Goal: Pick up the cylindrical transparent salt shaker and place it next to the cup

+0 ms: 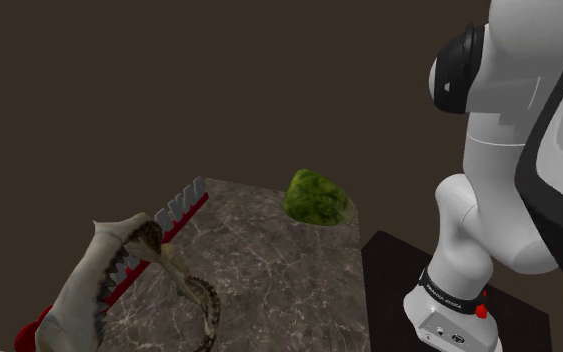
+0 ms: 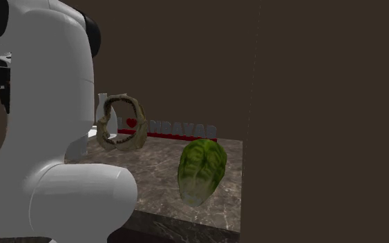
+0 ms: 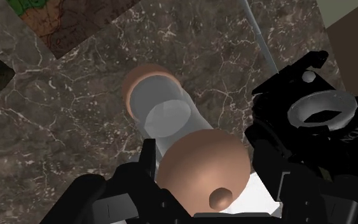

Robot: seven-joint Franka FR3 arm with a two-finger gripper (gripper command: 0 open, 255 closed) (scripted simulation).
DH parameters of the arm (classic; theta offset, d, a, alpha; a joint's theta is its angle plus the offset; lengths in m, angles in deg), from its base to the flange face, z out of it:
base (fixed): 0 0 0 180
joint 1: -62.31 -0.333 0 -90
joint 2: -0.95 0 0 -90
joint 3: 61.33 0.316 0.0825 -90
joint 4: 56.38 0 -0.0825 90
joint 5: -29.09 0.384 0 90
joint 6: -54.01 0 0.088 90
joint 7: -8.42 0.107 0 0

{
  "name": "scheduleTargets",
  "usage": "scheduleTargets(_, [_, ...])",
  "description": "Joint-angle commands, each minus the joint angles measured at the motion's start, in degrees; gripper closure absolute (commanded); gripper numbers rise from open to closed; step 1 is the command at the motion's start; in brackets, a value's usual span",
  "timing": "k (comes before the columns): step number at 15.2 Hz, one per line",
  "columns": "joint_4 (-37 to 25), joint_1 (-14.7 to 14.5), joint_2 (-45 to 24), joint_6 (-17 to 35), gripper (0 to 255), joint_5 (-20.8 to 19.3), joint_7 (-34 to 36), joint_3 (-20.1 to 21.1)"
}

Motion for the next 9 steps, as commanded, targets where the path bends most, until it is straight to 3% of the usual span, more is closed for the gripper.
scheduleTargets(1, [1.3,0.0,-0.1,1.4,255,-0.2,0.3,-0.1])
scheduleTargets(9, [6.4,0.2,-1.1,7.1,255,-1.5,1.3,-0.8])
